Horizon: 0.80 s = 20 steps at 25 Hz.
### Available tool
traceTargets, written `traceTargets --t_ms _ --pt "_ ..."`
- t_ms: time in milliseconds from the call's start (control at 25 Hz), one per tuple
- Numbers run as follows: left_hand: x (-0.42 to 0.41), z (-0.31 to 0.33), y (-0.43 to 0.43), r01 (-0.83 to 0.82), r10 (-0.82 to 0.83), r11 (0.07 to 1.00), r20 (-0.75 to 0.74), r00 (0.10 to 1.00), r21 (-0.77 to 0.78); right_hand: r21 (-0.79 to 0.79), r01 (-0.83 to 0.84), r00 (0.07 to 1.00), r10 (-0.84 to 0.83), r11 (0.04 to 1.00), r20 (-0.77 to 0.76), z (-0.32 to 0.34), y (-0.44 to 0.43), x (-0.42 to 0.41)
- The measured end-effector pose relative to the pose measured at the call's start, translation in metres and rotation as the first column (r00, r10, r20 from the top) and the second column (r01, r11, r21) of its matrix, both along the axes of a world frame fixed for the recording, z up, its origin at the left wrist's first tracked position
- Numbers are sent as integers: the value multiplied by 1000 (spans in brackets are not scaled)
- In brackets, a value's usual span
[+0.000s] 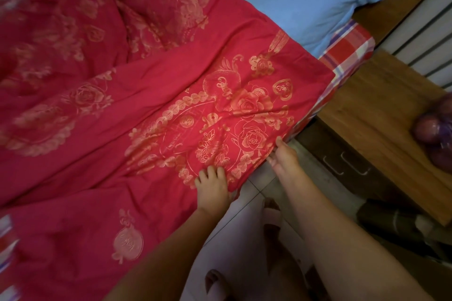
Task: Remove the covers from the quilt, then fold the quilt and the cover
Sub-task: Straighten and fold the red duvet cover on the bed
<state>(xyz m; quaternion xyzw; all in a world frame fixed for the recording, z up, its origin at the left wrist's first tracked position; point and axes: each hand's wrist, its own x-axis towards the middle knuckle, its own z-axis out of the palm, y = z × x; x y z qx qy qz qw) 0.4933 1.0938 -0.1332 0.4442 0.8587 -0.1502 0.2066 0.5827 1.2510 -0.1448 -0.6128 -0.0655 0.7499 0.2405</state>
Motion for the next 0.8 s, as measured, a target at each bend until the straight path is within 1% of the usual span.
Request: traceTargets --t_ms 80,120,160,200,240,280,320,400,480,560,640,680,800 --pt "-3 -5 -1 -15 14 1000 55 998 21 -32 46 998 -48 998 -50 0 -4 4" --pt "-9 -5 -3 -43 35 997 127 991 61 -36 59 996 -61 998 -57 -1 -6 5" --pt "-17 -2 -3 -122 86 982 237 968 141 -23 53 997 -54 998 -47 0 -8 7" --pt "-27 3 -3 -250 159 948 385 909 199 2 25 1000 -25 1000 -16 -3 -11 8" --pt "-39 12 -1 -385 231 902 534 813 196 30 -21 999 20 999 34 -5 -14 8" --pt "-52 22 0 -495 287 853 642 711 167 55 -65 994 60 996 90 -7 -17 7" --pt "-66 31 0 -572 319 808 709 629 143 70 -83 987 72 994 142 -9 -20 5" --pt "-87 44 0 -643 351 758 765 540 107 70 -44 976 28 997 215 -10 -27 0" --pt "-99 51 1 -699 376 710 794 478 85 59 33 970 -47 998 238 -9 -33 -6" --pt "-106 52 0 -765 412 641 811 415 65 40 59 965 -67 997 252 -11 -42 -13" --pt "-106 53 1 -796 426 604 825 372 47 20 -36 963 30 999 269 -14 -52 -19" --pt "-105 54 2 -801 428 598 829 359 38 2 -93 965 89 996 248 -14 -58 -22" --pt "-98 56 4 -799 418 599 833 361 46 -85 -186 961 200 979 189 -12 -73 -33"
